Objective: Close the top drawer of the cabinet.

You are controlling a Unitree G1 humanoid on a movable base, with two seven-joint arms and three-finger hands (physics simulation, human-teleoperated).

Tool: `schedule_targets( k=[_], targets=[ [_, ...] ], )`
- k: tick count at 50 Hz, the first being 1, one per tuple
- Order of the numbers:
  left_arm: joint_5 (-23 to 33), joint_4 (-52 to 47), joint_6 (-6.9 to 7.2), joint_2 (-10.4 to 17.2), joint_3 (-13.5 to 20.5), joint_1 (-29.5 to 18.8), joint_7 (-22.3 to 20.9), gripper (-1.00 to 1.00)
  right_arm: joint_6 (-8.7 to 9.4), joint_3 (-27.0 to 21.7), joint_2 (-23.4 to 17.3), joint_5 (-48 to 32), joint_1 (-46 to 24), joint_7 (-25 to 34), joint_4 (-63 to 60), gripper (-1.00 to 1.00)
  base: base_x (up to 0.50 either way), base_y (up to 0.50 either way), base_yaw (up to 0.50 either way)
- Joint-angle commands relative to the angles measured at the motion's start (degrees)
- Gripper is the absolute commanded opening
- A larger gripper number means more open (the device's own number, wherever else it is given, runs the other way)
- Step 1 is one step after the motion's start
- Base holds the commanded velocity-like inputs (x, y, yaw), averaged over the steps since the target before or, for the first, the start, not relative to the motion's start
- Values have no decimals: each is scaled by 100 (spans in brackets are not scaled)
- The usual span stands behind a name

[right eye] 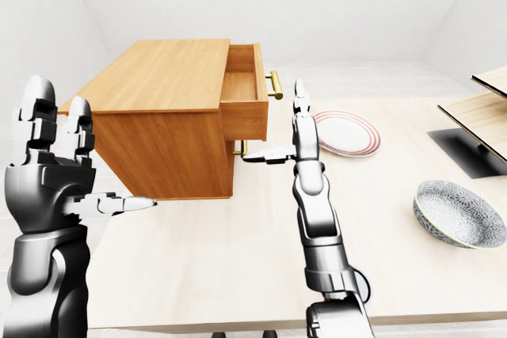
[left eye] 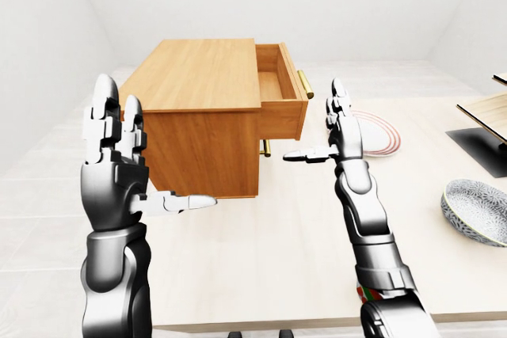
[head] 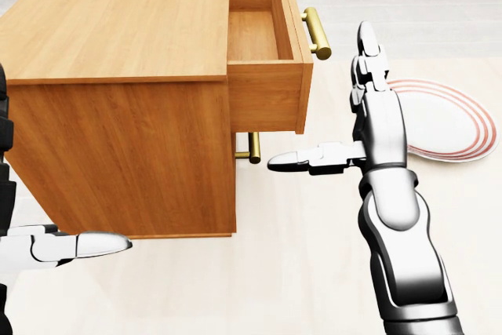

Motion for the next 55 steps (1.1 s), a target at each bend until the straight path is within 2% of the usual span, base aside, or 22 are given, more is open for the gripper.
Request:
schedule_targets(
  k=[1,33,55],
  targets=[
    [-129,17,0,-18,86,-63,63,100,0,89,92,-104,-16,95,59,100,0,0,0],
    [-132,0,0,-23,89,-51,31,100,0,298,363,-192,-407,98,318,100,0,0,0],
    [-117,59,0,-24,79,-47,1,100,0,483,569,-342,-343,234,490,100,0,0,0]
  ],
)
